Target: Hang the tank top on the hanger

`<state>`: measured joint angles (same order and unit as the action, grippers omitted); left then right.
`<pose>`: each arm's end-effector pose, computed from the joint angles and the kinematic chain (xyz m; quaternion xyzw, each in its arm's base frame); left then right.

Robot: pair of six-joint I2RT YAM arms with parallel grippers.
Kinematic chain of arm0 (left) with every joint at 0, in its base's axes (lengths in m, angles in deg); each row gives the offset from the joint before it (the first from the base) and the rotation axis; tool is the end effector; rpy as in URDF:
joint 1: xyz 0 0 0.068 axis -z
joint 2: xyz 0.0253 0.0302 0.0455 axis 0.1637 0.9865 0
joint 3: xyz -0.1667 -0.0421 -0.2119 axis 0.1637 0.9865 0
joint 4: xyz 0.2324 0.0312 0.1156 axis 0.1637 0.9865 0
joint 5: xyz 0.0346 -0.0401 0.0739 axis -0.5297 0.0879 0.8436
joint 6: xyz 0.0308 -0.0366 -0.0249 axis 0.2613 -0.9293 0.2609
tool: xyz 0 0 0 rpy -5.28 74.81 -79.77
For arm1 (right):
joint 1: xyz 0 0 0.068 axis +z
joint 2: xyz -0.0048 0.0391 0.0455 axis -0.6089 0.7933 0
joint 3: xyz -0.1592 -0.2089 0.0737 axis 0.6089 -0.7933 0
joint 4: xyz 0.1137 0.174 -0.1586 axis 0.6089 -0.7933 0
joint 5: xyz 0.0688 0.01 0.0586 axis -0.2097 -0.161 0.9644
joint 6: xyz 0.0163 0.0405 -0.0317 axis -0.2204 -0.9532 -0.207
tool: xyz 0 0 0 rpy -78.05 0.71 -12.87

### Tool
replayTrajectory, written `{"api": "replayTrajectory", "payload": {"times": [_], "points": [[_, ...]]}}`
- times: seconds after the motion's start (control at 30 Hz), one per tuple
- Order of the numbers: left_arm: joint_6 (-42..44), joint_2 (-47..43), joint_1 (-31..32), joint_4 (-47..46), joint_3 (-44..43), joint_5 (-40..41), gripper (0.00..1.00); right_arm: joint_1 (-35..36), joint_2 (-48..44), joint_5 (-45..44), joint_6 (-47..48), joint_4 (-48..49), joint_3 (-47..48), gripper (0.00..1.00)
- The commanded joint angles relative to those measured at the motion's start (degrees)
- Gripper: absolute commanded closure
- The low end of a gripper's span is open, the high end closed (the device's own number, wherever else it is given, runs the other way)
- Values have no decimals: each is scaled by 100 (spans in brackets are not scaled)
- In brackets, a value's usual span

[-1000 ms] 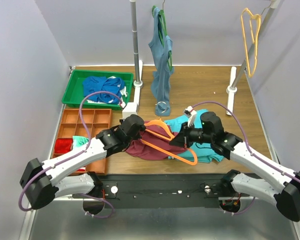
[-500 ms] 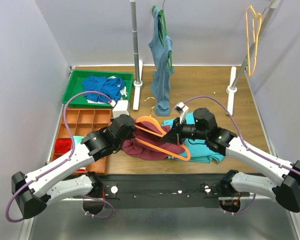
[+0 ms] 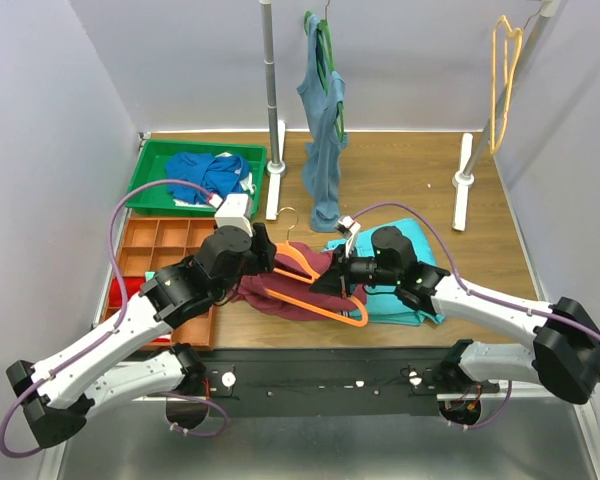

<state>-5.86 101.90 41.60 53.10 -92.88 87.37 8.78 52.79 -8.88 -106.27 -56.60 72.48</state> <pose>0.1235 -0.1273 0.3380 -0.0068 0.8493 -0.1952 0.4904 0.1677 0.2009 0.2381 -0.2776 0.7635 0.4929 0.3116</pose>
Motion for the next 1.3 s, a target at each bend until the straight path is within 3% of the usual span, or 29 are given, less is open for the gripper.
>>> {"api": "replayTrajectory", "payload": {"times": [0.0,0.13,0.47,0.6,0.67,0.77,0.9,1.0,1.07,1.17,1.27], "points": [[333,191,22,-733,187,-490,38,118,70,-102,57,673,-52,99],[483,446,22,-1409,259,-508,35,179,211,-163,92,691,-26,99],[685,1316,39,-1411,47,388,41,276,562,-392,180,673,123,99],[702,1282,48,-1516,197,362,56,285,607,-418,198,673,158,99],[764,1255,48,-1631,258,380,72,302,624,-436,207,629,194,99],[869,1290,48,-1710,267,371,87,329,677,-489,251,550,229,99],[878,1396,48,-1745,320,371,99,355,668,-559,277,532,203,99],[870,1404,57,-1824,390,362,94,373,677,-559,303,506,211,99],[870,1448,48,-1868,399,380,69,416,695,-568,338,445,246,99],[861,1527,48,-1921,382,397,55,469,721,-655,374,357,325,99],[817,1589,57,-1965,382,503,58,496,747,-691,400,313,361,99]]}}
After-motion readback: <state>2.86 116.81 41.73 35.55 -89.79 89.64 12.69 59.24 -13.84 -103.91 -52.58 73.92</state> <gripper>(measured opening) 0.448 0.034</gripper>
